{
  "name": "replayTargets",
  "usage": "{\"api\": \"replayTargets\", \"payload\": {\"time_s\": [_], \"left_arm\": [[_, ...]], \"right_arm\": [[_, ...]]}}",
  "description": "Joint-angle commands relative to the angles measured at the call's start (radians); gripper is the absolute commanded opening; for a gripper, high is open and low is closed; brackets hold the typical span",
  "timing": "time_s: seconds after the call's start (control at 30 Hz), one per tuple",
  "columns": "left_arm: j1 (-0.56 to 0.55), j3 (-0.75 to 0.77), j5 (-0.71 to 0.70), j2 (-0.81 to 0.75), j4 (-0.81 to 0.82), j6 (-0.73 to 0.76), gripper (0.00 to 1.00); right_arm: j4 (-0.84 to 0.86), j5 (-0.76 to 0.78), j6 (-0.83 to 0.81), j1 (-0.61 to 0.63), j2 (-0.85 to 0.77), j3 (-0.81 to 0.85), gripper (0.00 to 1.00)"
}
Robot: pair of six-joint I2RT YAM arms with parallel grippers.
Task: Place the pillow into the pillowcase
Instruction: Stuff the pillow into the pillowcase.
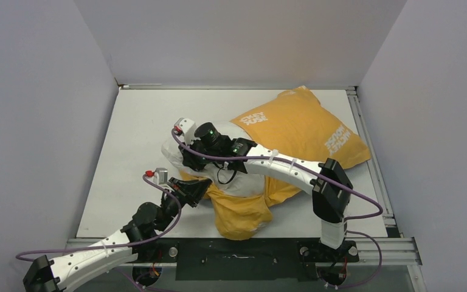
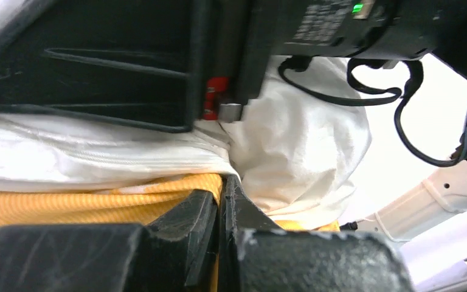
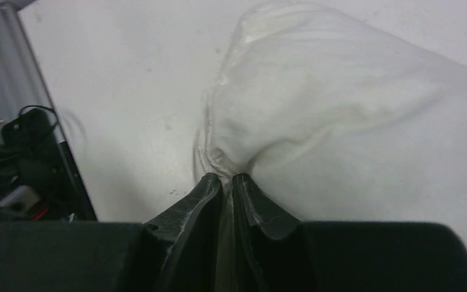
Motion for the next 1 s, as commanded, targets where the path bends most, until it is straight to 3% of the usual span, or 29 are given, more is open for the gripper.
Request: {"api": "replayTargets", "payload": {"time_s": [0.0,0.17,0.33,0.47,0.7,0.9,0.97], "left_arm": [[-0.006,0.054,-0.012,-0.082,0.058,-0.007,0.0],[-0.005,0.077,-0.151,-0.186,-0.104,0.037,0.0],[-0.005,0.178,-0.407,-0.227,-0.268,0.201,0.0],[-0.004,0.245,-0.42,-0.117,-0.151,0.377,0.0],[-0.003,0.382,-0.389,0.118,0.048,0.554,0.0],[0.003,0.439,-0.32,0.203,0.195,0.572,0.0],[0.003,0.448,-0.282,0.196,0.189,0.513,0.0]], "right_arm": [[-0.168,0.319,0.034,-0.059,0.073,0.05,0.13],[-0.268,0.441,0.065,-0.171,0.015,-0.073,0.07],[-0.322,0.468,0.076,-0.272,-0.095,-0.212,0.05],[-0.371,0.383,0.065,-0.28,-0.117,-0.252,0.05],[-0.432,0.112,0.033,-0.269,-0.081,-0.295,0.05],[-0.371,-0.195,0.021,-0.255,-0.062,-0.361,0.05],[-0.34,-0.219,0.037,-0.263,-0.042,-0.386,0.05]]}}
